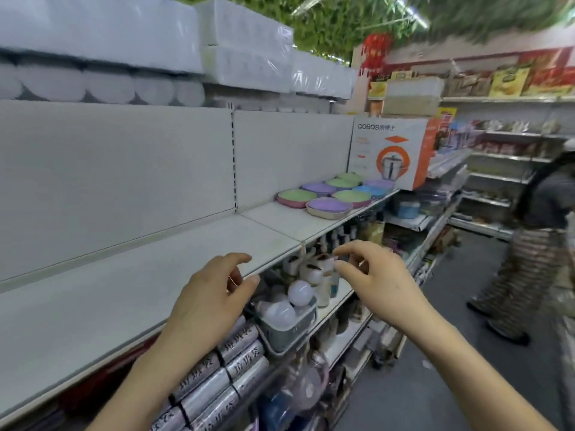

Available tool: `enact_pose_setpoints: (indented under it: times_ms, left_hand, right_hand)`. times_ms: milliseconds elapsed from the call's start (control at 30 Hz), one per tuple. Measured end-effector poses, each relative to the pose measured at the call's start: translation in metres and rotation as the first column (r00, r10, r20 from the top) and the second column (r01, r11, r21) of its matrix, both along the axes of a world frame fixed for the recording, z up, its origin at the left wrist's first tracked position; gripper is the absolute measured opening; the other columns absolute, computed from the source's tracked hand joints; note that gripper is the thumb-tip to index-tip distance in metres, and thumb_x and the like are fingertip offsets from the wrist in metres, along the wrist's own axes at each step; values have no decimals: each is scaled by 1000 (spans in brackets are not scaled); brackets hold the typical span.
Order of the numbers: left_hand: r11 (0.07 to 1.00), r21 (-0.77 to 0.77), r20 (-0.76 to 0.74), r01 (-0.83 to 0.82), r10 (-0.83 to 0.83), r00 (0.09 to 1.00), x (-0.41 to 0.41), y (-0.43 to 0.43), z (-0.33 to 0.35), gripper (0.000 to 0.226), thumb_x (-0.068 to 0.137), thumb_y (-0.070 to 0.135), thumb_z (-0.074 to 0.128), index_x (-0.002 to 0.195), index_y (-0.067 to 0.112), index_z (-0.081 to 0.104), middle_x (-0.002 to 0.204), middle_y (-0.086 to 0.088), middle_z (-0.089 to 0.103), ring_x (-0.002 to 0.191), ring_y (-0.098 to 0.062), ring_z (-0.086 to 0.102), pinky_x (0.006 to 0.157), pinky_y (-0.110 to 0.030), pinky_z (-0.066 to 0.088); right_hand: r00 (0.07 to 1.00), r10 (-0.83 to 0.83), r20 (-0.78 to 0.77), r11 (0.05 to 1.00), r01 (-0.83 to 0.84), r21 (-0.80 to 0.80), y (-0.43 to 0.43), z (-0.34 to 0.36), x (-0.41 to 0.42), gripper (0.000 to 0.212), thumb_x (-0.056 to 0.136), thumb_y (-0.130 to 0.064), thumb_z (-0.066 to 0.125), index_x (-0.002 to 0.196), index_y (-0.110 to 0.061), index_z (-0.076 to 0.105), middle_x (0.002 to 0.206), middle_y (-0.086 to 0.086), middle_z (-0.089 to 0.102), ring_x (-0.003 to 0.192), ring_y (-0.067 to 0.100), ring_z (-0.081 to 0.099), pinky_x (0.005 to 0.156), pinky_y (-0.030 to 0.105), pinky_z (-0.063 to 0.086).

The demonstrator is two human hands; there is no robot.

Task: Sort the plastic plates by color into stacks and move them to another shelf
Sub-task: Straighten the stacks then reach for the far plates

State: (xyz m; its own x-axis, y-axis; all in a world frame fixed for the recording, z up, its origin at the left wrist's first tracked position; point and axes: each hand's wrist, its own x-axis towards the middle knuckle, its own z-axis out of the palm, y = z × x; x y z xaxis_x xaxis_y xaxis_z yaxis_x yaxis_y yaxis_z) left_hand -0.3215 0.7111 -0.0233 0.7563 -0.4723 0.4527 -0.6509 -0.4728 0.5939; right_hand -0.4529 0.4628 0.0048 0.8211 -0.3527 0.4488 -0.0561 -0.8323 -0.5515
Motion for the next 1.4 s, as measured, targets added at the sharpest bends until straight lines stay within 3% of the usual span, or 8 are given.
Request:
enact_pose_setpoints:
  times_ms: [500,700,800,1000,1100,1267,1400]
  left_hand:
    - [1000,-17,-10,4,-5,1000,134,-206,-2,36,96,50,57,130,39,58,100,15,59,91,-2,59,88,-37,51]
    - [998,1,-14,-66,66,998,171,-251,-4,39,96,53,54,134,41,54,106,16,56,95,-4,58,87,-38,53]
    - [994,31,-26,-107,108,994,182,-265,-6,40,97,54,53,135,43,53,106,18,55,95,-2,57,87,-37,53]
    - [975,88,-18,-204,207,978,201,-288,-8,40,96,55,53,134,43,53,105,18,55,96,-2,58,87,-34,51]
    - [957,101,-34,-271,275,961,204,-302,-8,40,96,55,53,134,44,53,105,19,55,96,-1,58,88,-33,50]
    - [921,141,-39,-363,372,927,205,-327,-5,39,97,54,53,135,43,52,105,18,56,97,-1,58,90,-33,50]
    - [892,157,-48,-424,436,899,203,-344,-6,38,97,52,54,134,44,53,105,17,57,95,-1,59,90,-33,50]
  right_hand:
    - [995,-92,-32,995,90,-52,-191,0,132,12,98,-34,62,107,-32,70,86,-5,65,78,9,59,74,36,53]
    - [995,-101,-21,995,100,-27,-255,12,209,14,96,-37,63,106,-31,70,87,-10,67,80,7,61,67,26,48]
    - [998,-53,-34,998,52,-41,-273,7,241,12,95,-31,64,104,-27,71,82,-5,64,77,12,61,73,36,52]
    - [996,46,-73,991,-54,-124,-317,-2,306,11,92,-35,67,101,-29,70,88,-9,63,83,11,61,73,33,50]
    - [986,106,-127,977,-127,-170,-336,-4,336,12,90,-32,70,101,-28,68,95,-7,61,84,10,57,67,25,42]
    - [937,263,-229,923,-313,-222,-356,-7,373,24,82,-36,75,101,-25,65,99,-4,61,90,17,59,80,37,51]
    - [880,329,-342,871,-423,-250,-366,-11,390,39,80,-41,79,110,-25,59,103,-4,59,94,18,58,78,35,48]
